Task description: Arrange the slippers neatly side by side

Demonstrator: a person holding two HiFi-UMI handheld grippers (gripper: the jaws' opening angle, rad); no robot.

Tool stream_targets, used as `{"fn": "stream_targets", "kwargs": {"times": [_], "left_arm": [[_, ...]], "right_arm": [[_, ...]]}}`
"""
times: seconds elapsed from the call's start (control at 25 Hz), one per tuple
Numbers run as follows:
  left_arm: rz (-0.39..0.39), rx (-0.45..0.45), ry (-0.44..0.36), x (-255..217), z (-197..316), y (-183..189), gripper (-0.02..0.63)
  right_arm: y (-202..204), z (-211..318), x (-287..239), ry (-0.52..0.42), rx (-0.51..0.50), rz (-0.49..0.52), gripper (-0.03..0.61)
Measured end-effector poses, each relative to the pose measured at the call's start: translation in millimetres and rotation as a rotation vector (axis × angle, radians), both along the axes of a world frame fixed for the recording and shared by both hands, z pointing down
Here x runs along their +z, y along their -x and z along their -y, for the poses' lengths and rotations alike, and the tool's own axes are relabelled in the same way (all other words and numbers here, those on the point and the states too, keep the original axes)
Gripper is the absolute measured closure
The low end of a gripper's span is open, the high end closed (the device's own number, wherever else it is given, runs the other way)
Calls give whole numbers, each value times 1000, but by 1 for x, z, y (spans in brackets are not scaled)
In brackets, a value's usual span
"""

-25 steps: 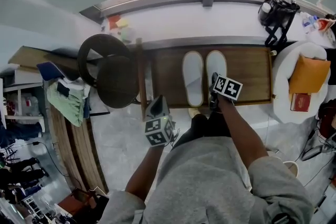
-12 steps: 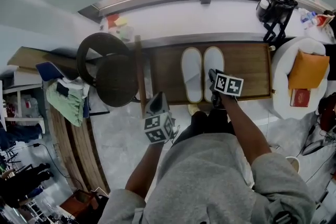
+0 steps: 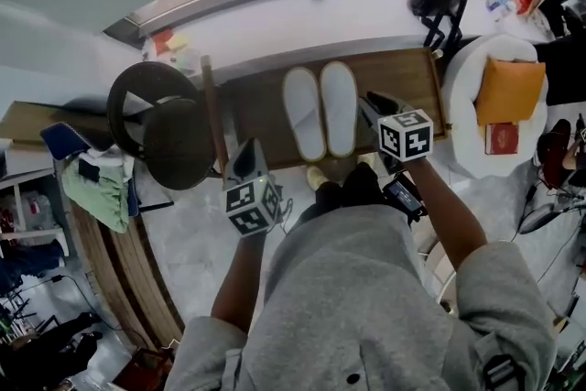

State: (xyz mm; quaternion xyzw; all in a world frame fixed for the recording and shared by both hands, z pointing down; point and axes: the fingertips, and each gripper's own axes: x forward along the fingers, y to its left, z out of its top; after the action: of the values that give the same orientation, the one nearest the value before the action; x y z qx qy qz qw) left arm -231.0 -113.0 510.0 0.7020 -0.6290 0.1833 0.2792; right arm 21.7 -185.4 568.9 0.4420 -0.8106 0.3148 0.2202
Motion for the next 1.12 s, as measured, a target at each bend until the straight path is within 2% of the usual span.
{"fn": "stream_targets", "kwargs": {"times": [0.2, 0.4, 0.72, 1.12], "left_arm": [[17, 53, -103, -47, 8, -13, 595], [36, 117, -188, -86, 6, -29, 595], [-3, 139, -237, -111, 8, -43, 595], [-27, 176, -234, -112, 12, -60, 595]], "right_arm": [[-23, 1, -99, -242, -38, -47, 504], [-44, -14, -161, -375, -19, -70, 538], [-67, -35, -177, -394, 137, -1, 552], [-62, -36, -177, -394, 147, 29, 552]]}}
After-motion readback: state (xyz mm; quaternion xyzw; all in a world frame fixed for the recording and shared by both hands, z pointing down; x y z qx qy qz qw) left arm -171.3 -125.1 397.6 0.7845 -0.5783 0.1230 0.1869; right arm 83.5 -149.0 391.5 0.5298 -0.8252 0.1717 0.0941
